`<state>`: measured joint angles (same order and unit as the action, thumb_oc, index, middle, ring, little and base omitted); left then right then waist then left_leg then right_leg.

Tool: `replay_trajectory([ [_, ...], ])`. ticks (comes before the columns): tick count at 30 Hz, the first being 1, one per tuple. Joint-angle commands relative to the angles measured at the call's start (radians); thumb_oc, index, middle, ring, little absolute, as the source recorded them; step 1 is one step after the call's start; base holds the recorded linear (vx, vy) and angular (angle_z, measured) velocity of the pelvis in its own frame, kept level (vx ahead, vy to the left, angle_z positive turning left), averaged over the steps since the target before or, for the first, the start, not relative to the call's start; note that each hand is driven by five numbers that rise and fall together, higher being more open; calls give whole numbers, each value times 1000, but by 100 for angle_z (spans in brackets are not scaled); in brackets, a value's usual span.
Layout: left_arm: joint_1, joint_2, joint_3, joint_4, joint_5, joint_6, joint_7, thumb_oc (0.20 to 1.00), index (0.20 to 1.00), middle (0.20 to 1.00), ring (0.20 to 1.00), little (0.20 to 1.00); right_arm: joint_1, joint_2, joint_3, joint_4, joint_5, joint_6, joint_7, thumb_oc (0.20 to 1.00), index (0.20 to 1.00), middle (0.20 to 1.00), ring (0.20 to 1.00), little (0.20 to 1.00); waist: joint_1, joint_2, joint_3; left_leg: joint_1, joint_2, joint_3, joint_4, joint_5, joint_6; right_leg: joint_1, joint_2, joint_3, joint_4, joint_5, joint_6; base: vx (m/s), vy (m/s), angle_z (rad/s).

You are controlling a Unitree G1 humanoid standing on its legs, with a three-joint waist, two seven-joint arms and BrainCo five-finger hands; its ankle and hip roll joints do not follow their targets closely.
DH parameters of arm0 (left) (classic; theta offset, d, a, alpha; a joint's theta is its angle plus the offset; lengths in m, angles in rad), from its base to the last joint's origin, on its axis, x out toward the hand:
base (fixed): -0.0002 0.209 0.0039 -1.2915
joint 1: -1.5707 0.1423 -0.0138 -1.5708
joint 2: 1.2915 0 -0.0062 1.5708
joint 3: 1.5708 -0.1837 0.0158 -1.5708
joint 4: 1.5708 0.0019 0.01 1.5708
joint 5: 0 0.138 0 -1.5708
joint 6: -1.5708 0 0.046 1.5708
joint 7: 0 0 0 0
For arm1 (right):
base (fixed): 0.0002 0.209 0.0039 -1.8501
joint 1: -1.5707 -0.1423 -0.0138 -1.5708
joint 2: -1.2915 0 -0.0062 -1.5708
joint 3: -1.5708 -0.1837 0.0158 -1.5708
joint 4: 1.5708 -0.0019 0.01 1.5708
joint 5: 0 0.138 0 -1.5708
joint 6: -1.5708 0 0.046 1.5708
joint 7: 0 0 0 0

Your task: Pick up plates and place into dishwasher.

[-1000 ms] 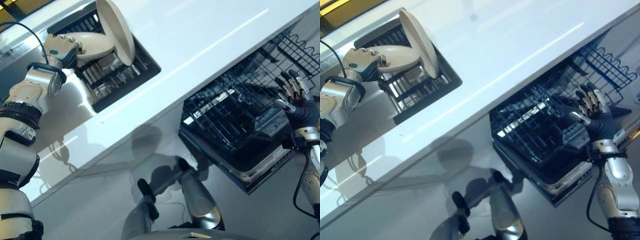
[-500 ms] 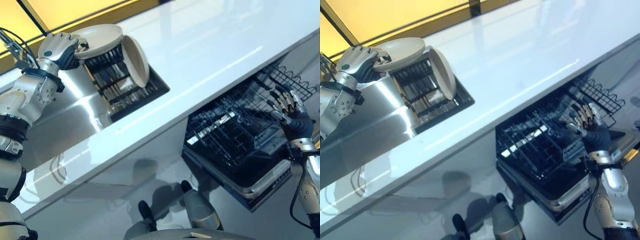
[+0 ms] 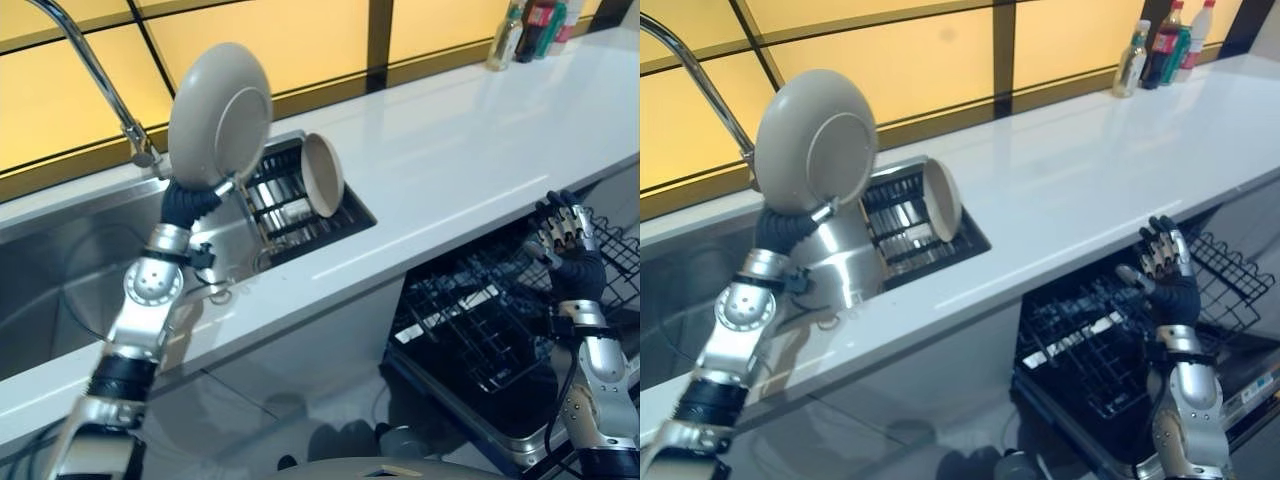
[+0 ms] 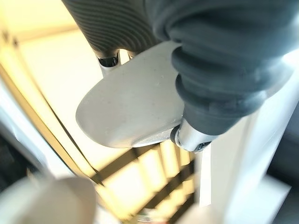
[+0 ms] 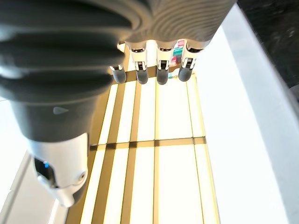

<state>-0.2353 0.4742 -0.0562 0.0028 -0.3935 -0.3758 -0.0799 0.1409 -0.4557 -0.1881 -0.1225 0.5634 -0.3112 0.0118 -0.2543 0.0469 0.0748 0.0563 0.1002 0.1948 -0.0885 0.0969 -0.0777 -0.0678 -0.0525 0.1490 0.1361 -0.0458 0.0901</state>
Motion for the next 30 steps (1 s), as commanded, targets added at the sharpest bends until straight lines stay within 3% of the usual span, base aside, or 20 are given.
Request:
replay_trajectory([
  [1, -18, -17, 33, -105, -200, 7, -121, 200, 200, 200, 200, 200, -32, 25, -12, -99, -4, -66, 5, 1000, 1000, 1000, 1000, 1000, -1, -36, -59, 19, -18, 6, 60, -158, 45, 15, -39, -9, -64, 30, 78, -68, -21, -5],
  [6, 22, -103, -52, -191, -445, 112, -300, 200, 200, 200, 200, 200, -64, 34, 16, -111, 83, -35, 64, 1000, 1000, 1000, 1000, 1000, 6, -35, -66, 30, -27, 8, 57, -165, 54, 20, -33, -9, -75, 45, 78, -70, -18, -7],
  [12, 33, -169, -153, -204, -638, 183, -395, 200, 200, 200, 200, 200, -128, 61, 100, -107, 286, 47, 194, 1000, 1000, 1000, 1000, 1000, 17, -32, -75, 35, -34, 14, 58, -172, 58, 22, -35, -13, -84, 57, 77, -46, -26, -8],
  [18, 65, -198, -258, -185, -680, 220, -442, 200, 200, 200, 200, 200, -178, 88, 207, -123, 370, 145, 261, 1000, 1000, 1000, 1000, 1000, 41, -35, -90, 30, -38, 7, 64, -177, 62, 27, -42, -27, -94, 61, 76, -18, -44, 0],
  [24, 104, -184, -313, -127, -703, 207, -519, 200, 200, 200, 200, 200, -217, 66, 287, -149, 426, 266, 373, 1000, 1000, 1000, 1000, 1000, 66, -46, -99, 27, -43, -6, 62, -179, 67, 31, -47, -45, -97, 59, 73, 0, -17, 1],
  [30, 117, -167, -332, -84, -679, 178, -546, 200, 200, 200, 200, 200, -267, 90, 338, -180, 505, 358, 401, 1000, 1000, 1000, 1000, 1000, 87, -54, -107, 24, -44, -17, 64, -179, 67, 36, -48, -61, -101, 57, 70, 5, -3, 2],
])
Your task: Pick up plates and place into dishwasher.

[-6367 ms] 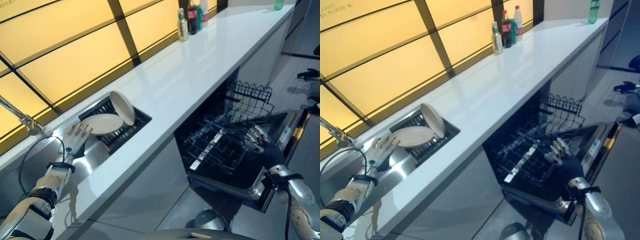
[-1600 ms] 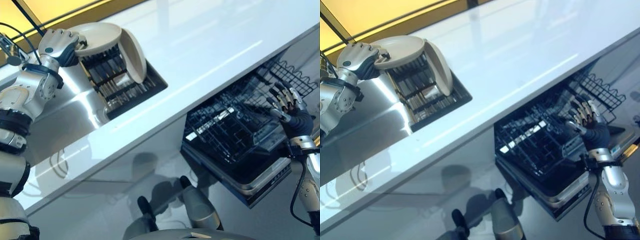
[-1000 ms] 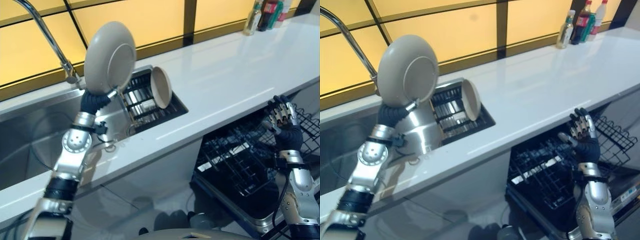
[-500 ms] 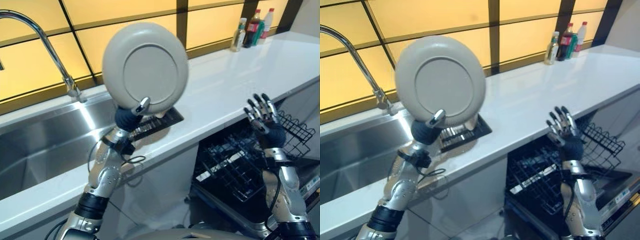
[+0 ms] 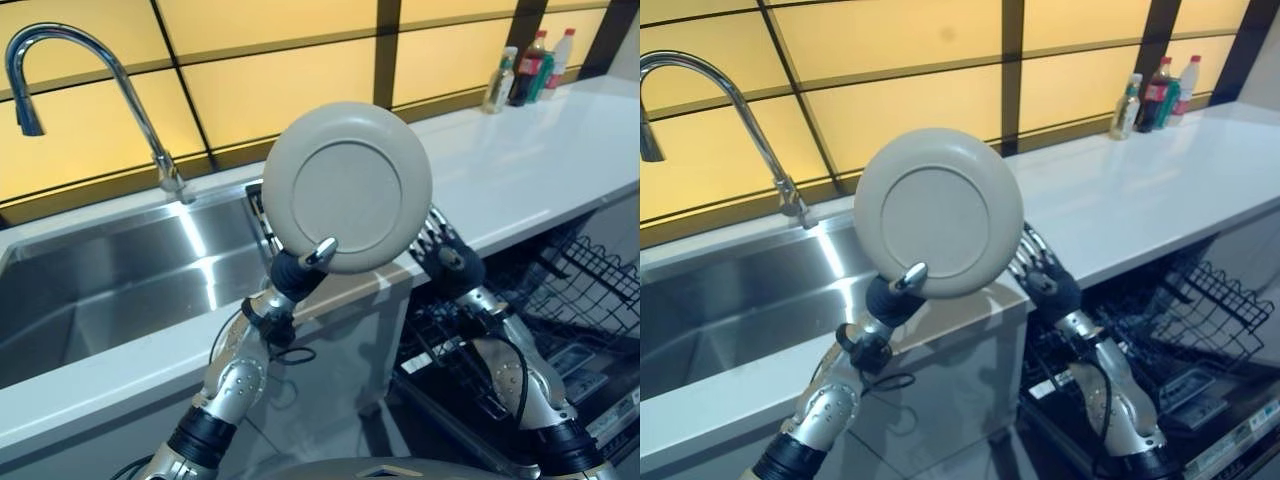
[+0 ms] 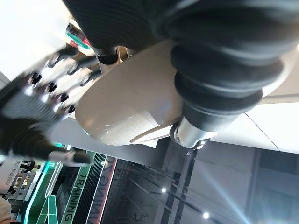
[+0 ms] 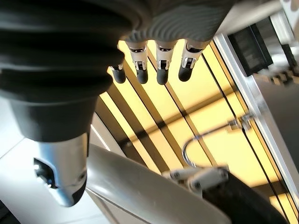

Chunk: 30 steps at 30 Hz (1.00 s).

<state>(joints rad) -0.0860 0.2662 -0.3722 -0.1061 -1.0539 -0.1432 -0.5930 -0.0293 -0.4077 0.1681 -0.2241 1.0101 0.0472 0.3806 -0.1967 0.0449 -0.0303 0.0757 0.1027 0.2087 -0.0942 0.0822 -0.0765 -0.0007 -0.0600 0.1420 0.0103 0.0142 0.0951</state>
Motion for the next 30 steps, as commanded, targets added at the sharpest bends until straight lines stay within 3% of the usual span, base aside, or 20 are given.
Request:
replay_trajectory([
  [1, -33, 43, -17, 29, -18, -55, -33, 200, 200, 200, 200, 200, -104, 43, -11, -80, 59, -1, 32, 1000, 1000, 1000, 1000, 1000, 33, -53, -2, 4, -46, -33, 71, -164, 66, -31, -40, -56, 27, -5, 64, 0, 0, 0],
  [7, -28, 63, -8, 59, 62, -72, -31, 200, 200, 200, 200, 200, -120, 46, -9, -110, 92, 33, 36, 1000, 1000, 1000, 1000, 1000, 48, -56, -5, -2, -47, -54, 74, -164, 69, -30, -40, -66, 39, -14, 61, 24, -2, 9],
  [13, -17, 76, 15, 96, 49, -56, -70, 200, 200, 200, 200, 200, -98, 38, -19, -138, 125, 125, 78, 1000, 1000, 1000, 1000, 1000, 54, -61, -4, -3, -48, -65, 72, -162, 71, -29, -44, -73, 48, -18, 62, 30, -3, 1],
  [20, -32, 74, -36, 135, 47, -65, -122, 200, 200, 200, 200, 200, -108, -6, 24, -141, 81, 222, 116, 1000, 1000, 1000, 1000, 1000, 45, -69, 2, -1, -44, -52, 75, -163, 71, -30, -46, -69, 46, -15, 63, 0, 0, 0],
  [30, -29, 86, -74, 189, 89, -41, -125, 200, 200, 200, 200, 200, -167, -35, 48, -156, 79, 257, 82, 1000, 1000, 1000, 1000, 1000, 48, -68, 4, 2, -43, -63, 81, -164, 71, -23, -43, -75, 58, -26, 58, 2, -1, 0],
])
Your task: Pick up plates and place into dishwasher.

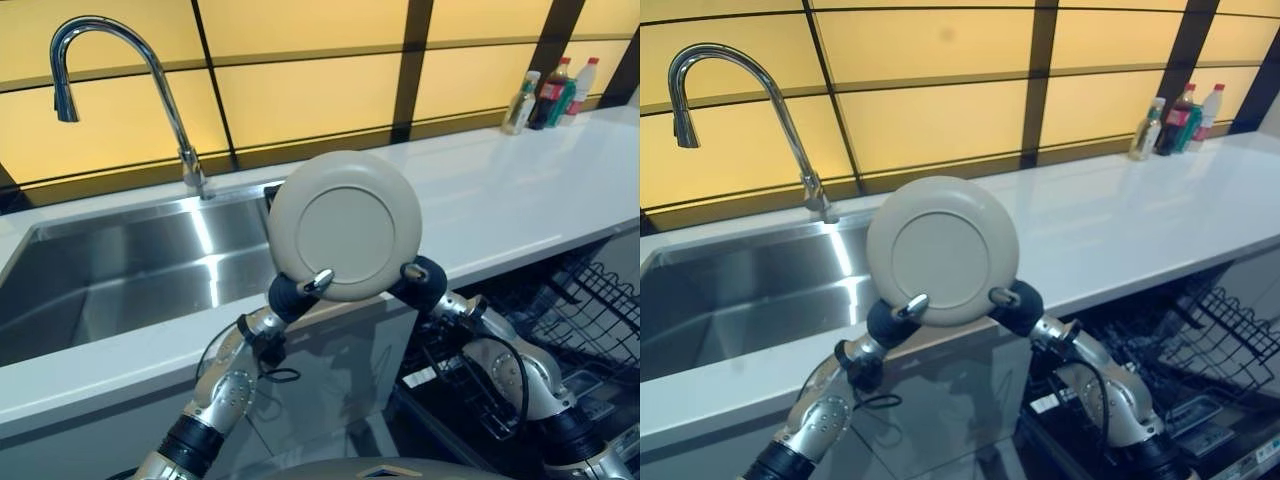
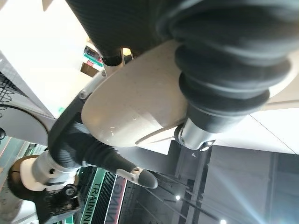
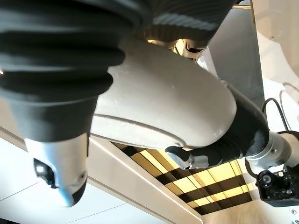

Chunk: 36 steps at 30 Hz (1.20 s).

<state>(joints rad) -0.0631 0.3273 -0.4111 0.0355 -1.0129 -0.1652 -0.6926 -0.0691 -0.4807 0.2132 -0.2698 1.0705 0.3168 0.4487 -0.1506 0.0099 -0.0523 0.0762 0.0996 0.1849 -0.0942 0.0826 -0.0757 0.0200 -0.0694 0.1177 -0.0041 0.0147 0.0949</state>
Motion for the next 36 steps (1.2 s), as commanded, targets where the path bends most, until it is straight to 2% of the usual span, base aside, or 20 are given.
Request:
replay_trajectory([
  [1, -47, 26, -37, 52, 54, -17, -31, 200, 200, 200, 200, 200, -128, 35, 1, -113, 18, -5, 8, 1000, 1000, 1000, 1000, 1000, 3, -33, 26, 1, -40, -40, 81, -164, 70, -43, -34, -51, 72, -27, 58, 15, -9, 5],
  [9, -27, 21, -86, 73, 38, -1, -108, 200, 200, 200, 200, 200, -153, 23, 20, -104, -26, 30, -21, 1000, 1000, 1000, 1000, 1000, 3, -33, 28, 5, -40, -38, 79, -165, 68, -38, -37, -51, 63, -23, 60, 3, -3, 3],
  [10, -26, 17, -91, 71, 33, 3, -118, 200, 200, 200, 200, 200, -161, 24, 22, -98, -30, 32, -20, 661, 661, 661, 661, 661, 3, -33, 28, 7, -40, -37, 76, -165, 68, -38, -38, -50, 62, -22, 61, 0, 0, 0],
  [11, -27, 15, -96, 73, 29, 4, -126, 200, 200, 200, 200, 200, -166, 24, 24, -96, -30, 36, -22, 511, 511, 511, 511, 511, 3, -33, 29, 8, -40, -37, 75, -165, 69, -37, -37, -49, 62, -22, 61, 0, 0, 0],
  [12, -27, 13, -105, 74, 23, 6, -138, 200, 200, 200, 200, 200, -173, 22, 28, -91, -27, 38, -22, 300, 300, 300, 300, 300, 3, -33, 28, 9, -40, -37, 75, -166, 69, -37, -38, -49, 63, -23, 62, 0, 0, 0],
  [13, -30, 10, -113, 77, 22, 5, -138, 200, 200, 200, 200, 200, -181, 23, 33, -88, -27, 40, -23, 200, 200, 200, 200, 200, 2, -33, 29, 9, -40, -36, 75, -166, 69, -37, -38, -49, 64, -23, 62, 0, 0, 0],
  [18, -39, -2, -148, 91, 20, 8, -132, 200, 200, 200, 200, 200, -212, 35, 55, -82, -27, 29, -19, 200, 200, 200, 200, 200, 2, -35, 34, 10, -39, -37, 77, -168, 70, -36, -40, -49, 70, -28, 63, 0, 0, 0],
  [28, -26, -15, -155, 116, 9, 28, -152, 200, 200, 200, 200, 200, -214, 62, 41, -78, 16, 13, -58, 200, 200, 200, 200, 200, -1, -32, 34, 14, -37, -28, 74, -169, 70, -36, -42, -46, 69, -26, 66, 0, 0, 0],
  [31, -19, -21, -152, 118, 16, 20, -150, 200, 200, 200, 200, 200, -188, 73, 20, -73, 18, -16, -76, 200, 200, 200, 200, 200, -7, -31, 35, 15, -37, -19, 80, -172, 71, -38, -42, -42, 70, -24, 67, -11, 3, 0],
  [34, -9, -20, -139, 112, 31, 12, -117, 200, 200, 200, 200, 200, -154, 75, -15, -68, -22, -98, -104, 200, 200, 200, 200, 200, -19, -29, 38, 16, -39, -5, 90, -180, 75, -42, -43, -30, 70, -20, 71, -45, 8, -3],
  [35, -5, -22, -132, 109, 37, 2, -80, 473, 473, 473, 473, 473, -135, 72, -32, -70, -27, -129, -112, 200, 200, 200, 200, 200, -26, -28, 41, 16, -41, 1, 96, -184, 77, -46, -42, -21, 73, -19, 72, -56, 11, -7],
  [36, -3, -25, -122, 106, 40, -1, -51, 853, 853, 853, 853, 853, -120, 72, -49, -71, -23, -153, -119, 200, 200, 200, 200, 200, -32, -28, 44, 16, -42, 7, 100, -187, 80, -50, -41, -15, 75, -18, 73, -57, 15, -10],
])
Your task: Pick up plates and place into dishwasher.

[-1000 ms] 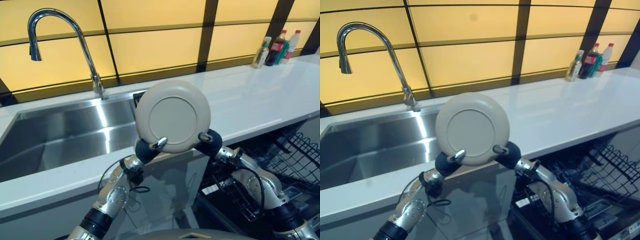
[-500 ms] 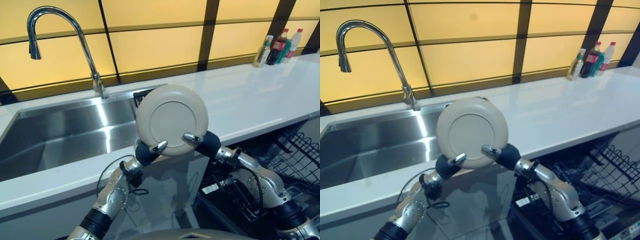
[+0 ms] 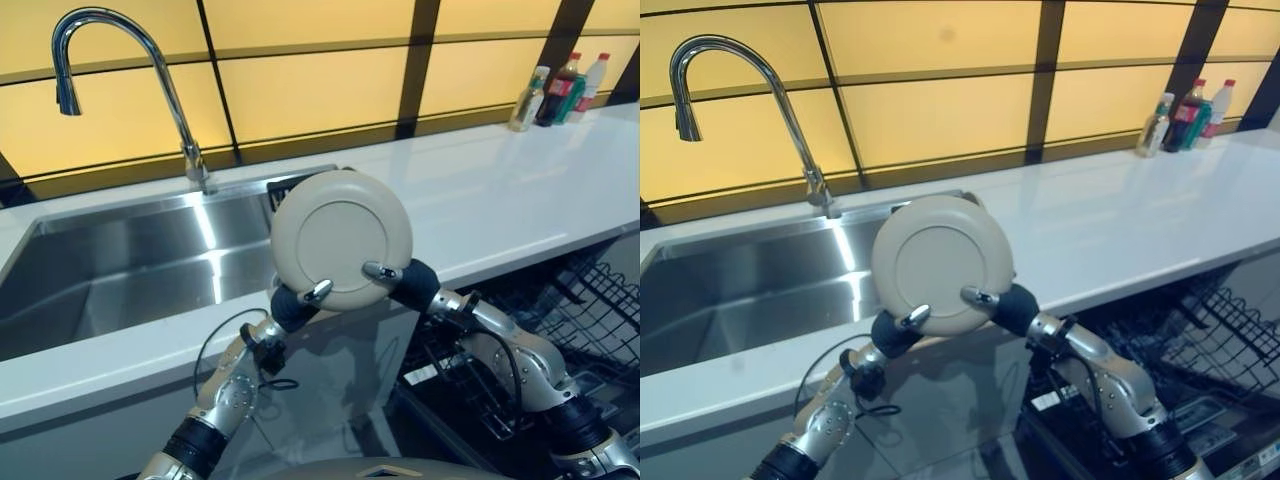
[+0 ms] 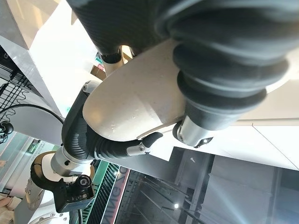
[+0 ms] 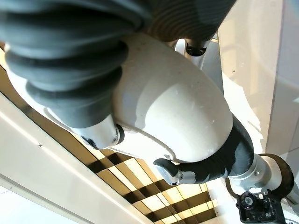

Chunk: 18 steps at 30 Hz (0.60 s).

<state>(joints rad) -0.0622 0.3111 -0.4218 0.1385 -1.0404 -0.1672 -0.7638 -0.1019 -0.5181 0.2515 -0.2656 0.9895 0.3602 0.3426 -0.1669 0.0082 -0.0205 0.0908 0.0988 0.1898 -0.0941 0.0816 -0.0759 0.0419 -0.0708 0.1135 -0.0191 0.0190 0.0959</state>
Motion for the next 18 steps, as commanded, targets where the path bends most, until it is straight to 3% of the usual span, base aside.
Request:
replay_trajectory([
  [1, -1, -12, -101, 0, 70, 9, 39, 1000, 1000, 1000, 1000, 1000, -75, 110, -103, -77, 60, -206, -19, 200, 200, 200, 200, 200, -19, -25, 14, 1, -43, 5, 103, -188, 82, -74, -38, -6, 92, -21, 72, -47, 20, -12],
  [6, 45, -19, -33, -18, 135, -31, 124, 1000, 1000, 1000, 1000, 1000, 56, 122, -209, -74, -128, -365, -91, 200, 200, 200, 200, 200, -55, -18, 30, 9, -41, 34, 98, -190, 90, -97, -32, 23, 112, -18, 80, -53, 29, -20],
  [8, 71, -13, 6, -40, 152, -35, 173, 1000, 1000, 1000, 1000, 1000, 105, 120, -251, -64, -185, -402, -131, 200, 200, 200, 200, 200, -61, -21, 38, 17, -36, 54, 89, -183, 91, -99, -25, -7, 113, -18, 76, -53, -2, -24],
  [11, 124, -8, 73, -62, 183, -52, 220, 1000, 1000, 1000, 1000, 1000, 195, 134, -291, -11, -190, -431, -130, 200, 200, 200, 200, 200, -65, -31, 59, 40, -27, 117, 85, -182, 90, -106, -18, -89, 128, -25, 70, -53, -51, -60],
  [18, 144, -11, 97, -46, 190, -35, 235, 1000, 1000, 1000, 1000, 1000, 248, 132, -310, 92, -168, -484, -195, 200, 200, 200, 200, 200, -74, -50, 65, 20, -27, 167, 146, -205, 96, -114, -7, -83, 91, 3, 55, 10, -108, -57],
])
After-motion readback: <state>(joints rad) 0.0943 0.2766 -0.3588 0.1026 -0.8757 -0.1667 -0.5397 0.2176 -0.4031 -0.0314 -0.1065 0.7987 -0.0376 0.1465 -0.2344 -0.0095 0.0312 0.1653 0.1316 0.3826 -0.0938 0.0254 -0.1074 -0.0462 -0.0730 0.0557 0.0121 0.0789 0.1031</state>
